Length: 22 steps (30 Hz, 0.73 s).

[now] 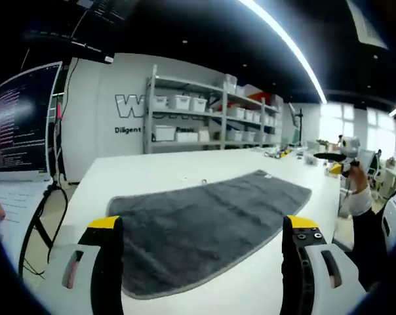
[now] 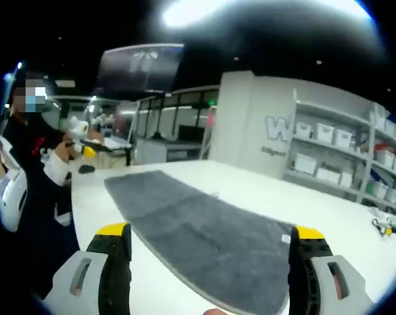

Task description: Open the folded towel by lifting each exposed corner and separating the folded layers until the towel lies flat within the target outline without major curled edges

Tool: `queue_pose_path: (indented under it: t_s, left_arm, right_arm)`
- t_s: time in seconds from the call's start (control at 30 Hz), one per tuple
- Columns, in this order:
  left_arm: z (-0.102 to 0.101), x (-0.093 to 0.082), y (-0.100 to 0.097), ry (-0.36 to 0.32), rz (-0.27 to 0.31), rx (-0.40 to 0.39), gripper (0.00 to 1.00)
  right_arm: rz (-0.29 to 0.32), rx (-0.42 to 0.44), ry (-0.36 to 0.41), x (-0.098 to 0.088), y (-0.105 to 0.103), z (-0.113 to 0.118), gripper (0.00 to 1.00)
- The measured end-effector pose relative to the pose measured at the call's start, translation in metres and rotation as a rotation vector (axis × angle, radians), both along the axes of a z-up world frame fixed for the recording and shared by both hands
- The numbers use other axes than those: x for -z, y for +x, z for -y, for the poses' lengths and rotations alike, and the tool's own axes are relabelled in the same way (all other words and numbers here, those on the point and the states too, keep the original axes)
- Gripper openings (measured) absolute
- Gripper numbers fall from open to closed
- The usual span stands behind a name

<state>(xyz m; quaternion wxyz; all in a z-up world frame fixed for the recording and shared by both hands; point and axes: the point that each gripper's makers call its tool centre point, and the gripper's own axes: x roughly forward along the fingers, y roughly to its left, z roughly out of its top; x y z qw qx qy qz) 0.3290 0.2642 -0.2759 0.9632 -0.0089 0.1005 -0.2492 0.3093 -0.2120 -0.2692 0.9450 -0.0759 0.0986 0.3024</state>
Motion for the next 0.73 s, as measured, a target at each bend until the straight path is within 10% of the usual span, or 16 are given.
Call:
queue_pose_path:
  t_s: [0.73]
  left_arm:
    - [0.002,-0.021,-0.014,0.021,0.069,0.003,1.00]
  right_arm:
    - [-0.032,0.059,-0.001,-0.007,-0.016,0.012,1.00]
